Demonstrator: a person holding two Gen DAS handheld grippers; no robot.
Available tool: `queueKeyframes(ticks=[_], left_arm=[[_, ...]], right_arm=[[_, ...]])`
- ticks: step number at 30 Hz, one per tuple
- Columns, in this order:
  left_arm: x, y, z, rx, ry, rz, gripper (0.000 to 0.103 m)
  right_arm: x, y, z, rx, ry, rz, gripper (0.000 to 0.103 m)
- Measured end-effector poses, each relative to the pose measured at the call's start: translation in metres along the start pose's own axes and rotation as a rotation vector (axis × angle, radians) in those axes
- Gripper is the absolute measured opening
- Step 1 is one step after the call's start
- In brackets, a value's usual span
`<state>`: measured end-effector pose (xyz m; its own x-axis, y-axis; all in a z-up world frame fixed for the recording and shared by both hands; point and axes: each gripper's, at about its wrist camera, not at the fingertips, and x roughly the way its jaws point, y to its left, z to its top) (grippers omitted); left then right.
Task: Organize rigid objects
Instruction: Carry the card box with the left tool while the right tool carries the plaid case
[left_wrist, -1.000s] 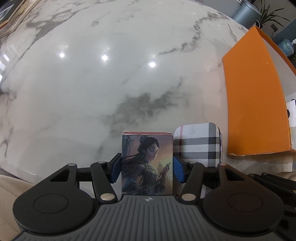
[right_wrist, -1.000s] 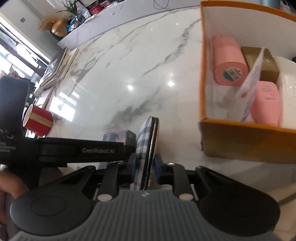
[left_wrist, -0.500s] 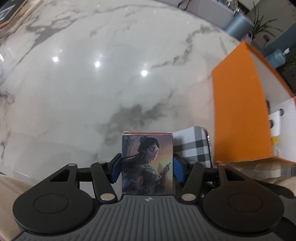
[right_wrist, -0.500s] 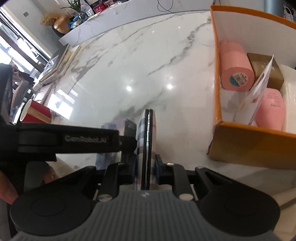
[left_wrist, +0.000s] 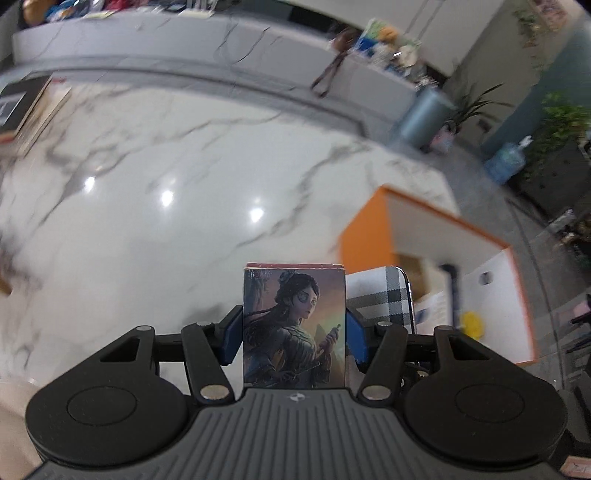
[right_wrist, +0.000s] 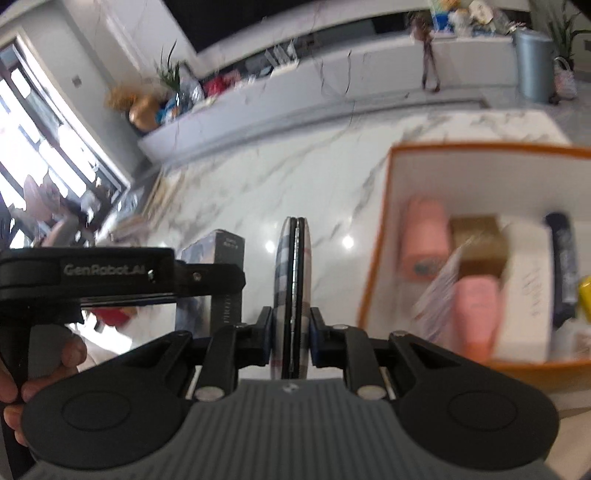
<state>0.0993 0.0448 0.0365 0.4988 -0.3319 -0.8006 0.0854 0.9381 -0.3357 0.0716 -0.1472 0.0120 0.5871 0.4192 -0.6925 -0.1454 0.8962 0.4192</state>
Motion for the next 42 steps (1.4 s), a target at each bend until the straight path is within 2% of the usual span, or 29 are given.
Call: queueKeyframes(ticks=[8,14,19,22,28,33,42], left_arm=[[0.007,-0.077,0.017,0.118,0.0,-0.133,0.065],[0.045,-0.136,0.02,0.173,0.064,-0.231,0.065],[0.095,-0.171,0.024,0.192,0.146,-0.258,0.065],[0.129,-0.186,0.027,0.177,0.203,-0.258,0.065],[0.177,-0.2,0.029,0.154,0.26,-0.224,0.065],[0.196,-0.205,0.024,0.171,0.292,-0.178,0.065],[0.214,-0.213,0.011,0.213,0.348,-0.121,0.065]], right_arm=[[-0.06,-0.056,0.023,0.049,-0.121,-0.121,0.019],[-0.077,-0.106,0.03,0.042,-0.114,-0.258,0.019],[-0.078,-0.147,0.033,0.02,-0.072,-0.373,0.019],[-0.066,-0.168,0.035,0.005,-0.036,-0.426,0.019],[-0.038,-0.2,0.036,0.011,0.031,-0.466,0.019],[-0.025,-0.212,0.032,0.031,0.054,-0.455,0.02],[-0.015,-0.21,0.029,-0.021,0.066,-0.497,0.02]])
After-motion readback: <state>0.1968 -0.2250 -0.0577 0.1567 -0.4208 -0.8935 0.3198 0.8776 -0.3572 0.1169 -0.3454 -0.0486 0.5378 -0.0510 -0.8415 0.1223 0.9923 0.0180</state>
